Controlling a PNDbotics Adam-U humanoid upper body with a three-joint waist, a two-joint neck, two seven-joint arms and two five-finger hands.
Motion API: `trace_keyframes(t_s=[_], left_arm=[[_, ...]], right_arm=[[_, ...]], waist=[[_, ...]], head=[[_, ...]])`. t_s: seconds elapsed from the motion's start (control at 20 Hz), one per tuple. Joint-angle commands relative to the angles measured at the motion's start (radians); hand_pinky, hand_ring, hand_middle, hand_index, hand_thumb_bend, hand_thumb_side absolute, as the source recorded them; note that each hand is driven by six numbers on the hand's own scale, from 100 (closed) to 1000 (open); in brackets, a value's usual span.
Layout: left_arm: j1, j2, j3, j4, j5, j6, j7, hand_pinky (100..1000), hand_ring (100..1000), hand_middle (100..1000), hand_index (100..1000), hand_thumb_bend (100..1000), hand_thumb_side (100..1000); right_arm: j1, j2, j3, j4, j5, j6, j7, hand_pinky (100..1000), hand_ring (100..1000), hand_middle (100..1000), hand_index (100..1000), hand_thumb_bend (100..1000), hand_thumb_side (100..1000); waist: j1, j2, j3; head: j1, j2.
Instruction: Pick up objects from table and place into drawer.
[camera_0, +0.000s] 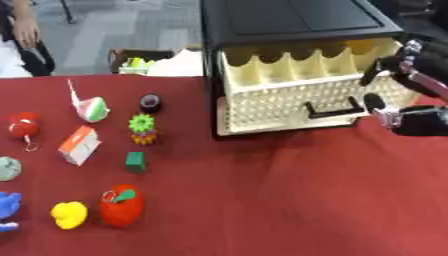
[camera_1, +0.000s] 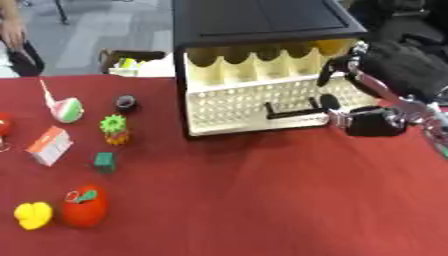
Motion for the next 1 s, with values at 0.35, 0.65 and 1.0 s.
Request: trace_keyframes(t_s=[0.35, 0.65, 1.0], left_arm=[[-0.005, 0.038, 0.008, -0.018, -0.004, -0.005, 0.0, 654, 819, 883, 1000, 100, 919], [-0.005, 0.04, 0.009, -0.018, -0.004, -0.006, 0.002, 654, 820, 883, 1000, 100, 918], [-0.012, 0.046, 0.009, -0.018, -0.004, -0.001, 0.019, 655, 820, 879, 1000, 100, 916]], right_arm=[[-0.012, -0.03, -0.049, -0.005, -0.079, -0.004, -0.008, 100, 100, 100, 845, 100, 187], [-0.023, -0.026, -0.068, -0.005, -0.092, 0.002, -0.06, 100, 100, 100, 826, 100, 196], [-0.06, -0.01, -0.073, -0.005, -0.227, 0.078, -0.472, 100, 160, 126, 776, 100, 391]], waist=[[0.001, -0.015, -0.004], [0.002, -0.016, -0.005], [0.006, -0.017, 0.003]], head=[[0.013, 0.003], [0.021, 0.004], [0.105, 0.016]])
